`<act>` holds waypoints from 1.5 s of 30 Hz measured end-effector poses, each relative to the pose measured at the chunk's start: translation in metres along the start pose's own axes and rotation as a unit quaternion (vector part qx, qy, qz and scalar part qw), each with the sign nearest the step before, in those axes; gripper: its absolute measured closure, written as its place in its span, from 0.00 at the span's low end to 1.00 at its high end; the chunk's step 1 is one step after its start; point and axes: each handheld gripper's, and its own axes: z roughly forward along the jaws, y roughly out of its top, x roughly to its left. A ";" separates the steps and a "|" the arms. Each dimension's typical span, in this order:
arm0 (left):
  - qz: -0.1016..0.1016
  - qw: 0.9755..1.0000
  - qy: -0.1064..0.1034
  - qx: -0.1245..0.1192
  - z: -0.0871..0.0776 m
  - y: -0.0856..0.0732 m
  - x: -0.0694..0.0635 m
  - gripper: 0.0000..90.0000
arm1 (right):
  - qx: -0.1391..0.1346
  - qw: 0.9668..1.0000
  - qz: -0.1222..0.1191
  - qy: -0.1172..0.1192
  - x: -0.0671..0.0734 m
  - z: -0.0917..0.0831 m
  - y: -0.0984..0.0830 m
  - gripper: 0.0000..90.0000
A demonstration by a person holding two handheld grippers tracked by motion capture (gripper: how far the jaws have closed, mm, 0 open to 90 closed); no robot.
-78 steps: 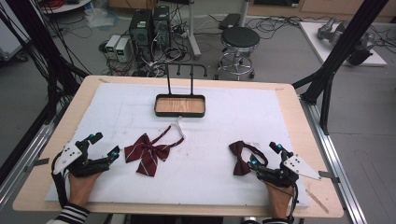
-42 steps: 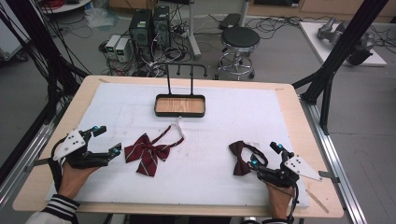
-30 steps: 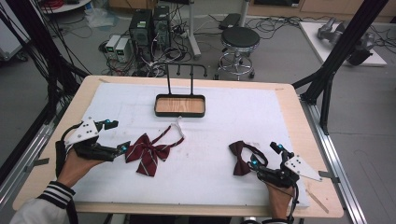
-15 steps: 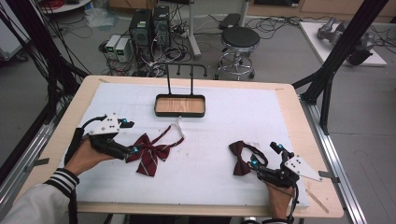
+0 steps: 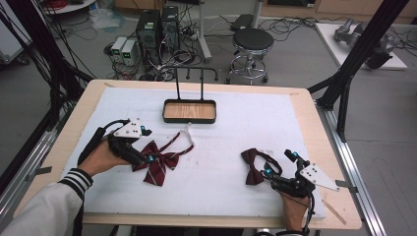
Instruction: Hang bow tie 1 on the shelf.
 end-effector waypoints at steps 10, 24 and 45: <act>0.016 0.997 -0.038 0.061 0.018 0.001 0.006 0.24 | 0.001 1.000 0.001 0.000 0.000 0.000 0.000 0.10; 0.040 0.989 -0.060 0.129 0.035 0.006 0.009 0.31 | 0.000 1.000 0.000 -0.001 -0.001 0.000 0.000 0.10; 0.078 0.969 -0.091 0.215 0.061 0.013 0.018 0.51 | 0.000 1.000 0.005 -0.001 -0.001 -0.001 0.000 0.10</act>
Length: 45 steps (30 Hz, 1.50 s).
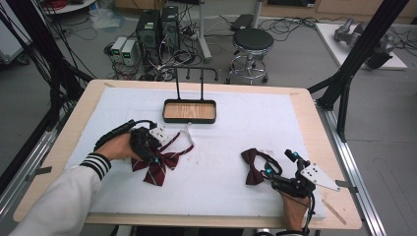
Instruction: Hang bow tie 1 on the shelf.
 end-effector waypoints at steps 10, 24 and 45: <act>-0.007 1.000 -0.025 0.012 0.006 0.001 0.005 0.67 | 0.000 1.000 0.002 -0.001 0.000 0.000 0.000 0.10; -0.037 0.999 -0.034 0.017 0.007 0.002 0.005 0.82 | -0.001 1.000 0.001 0.000 0.000 0.000 0.000 0.10; -0.063 0.991 0.029 -0.110 -0.034 -0.006 0.008 0.82 | -0.002 1.000 -0.001 0.000 -0.001 0.000 0.000 0.10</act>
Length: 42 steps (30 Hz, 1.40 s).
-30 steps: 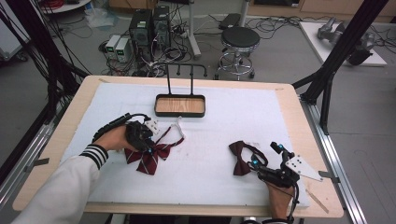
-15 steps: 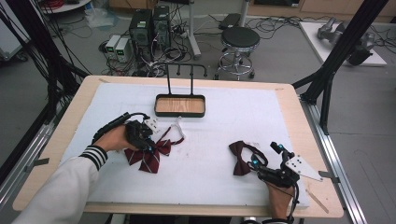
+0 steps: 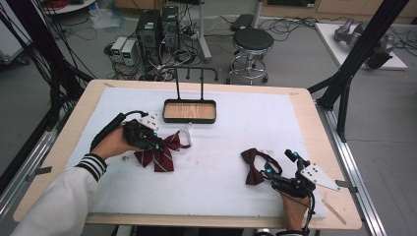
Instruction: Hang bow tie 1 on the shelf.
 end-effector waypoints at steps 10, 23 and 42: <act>-0.027 0.996 0.036 -0.083 -0.025 -0.004 0.007 0.82 | 0.000 1.000 0.000 0.000 0.000 0.000 0.000 0.10; -0.050 0.982 0.068 -0.171 -0.052 -0.006 0.015 0.82 | 0.001 1.000 -0.002 -0.001 0.000 0.000 0.000 0.10; -0.095 0.953 0.111 -0.266 -0.071 -0.001 0.028 0.82 | 0.002 1.000 -0.004 -0.001 0.000 0.000 0.000 0.10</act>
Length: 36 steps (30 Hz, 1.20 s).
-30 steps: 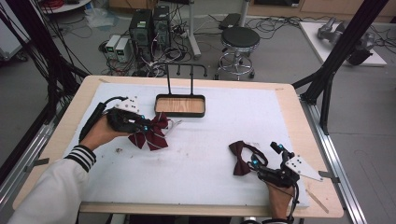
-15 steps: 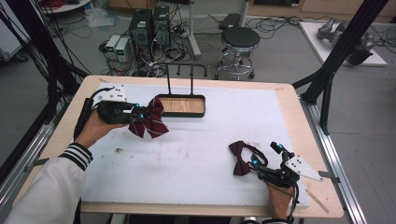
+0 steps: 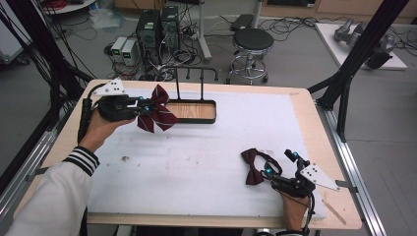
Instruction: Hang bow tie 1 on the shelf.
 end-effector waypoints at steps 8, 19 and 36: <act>-0.009 0.999 0.038 0.001 0.003 0.005 0.005 0.82 | 0.001 1.000 0.002 0.000 0.000 0.000 0.000 0.10; -0.013 0.998 0.065 -0.014 0.010 0.020 0.013 0.82 | 0.002 1.000 0.002 0.001 0.000 0.000 0.000 0.10; -0.033 0.994 0.099 -0.037 0.028 0.044 0.039 0.82 | 0.003 1.000 0.002 0.001 0.000 0.000 0.000 0.10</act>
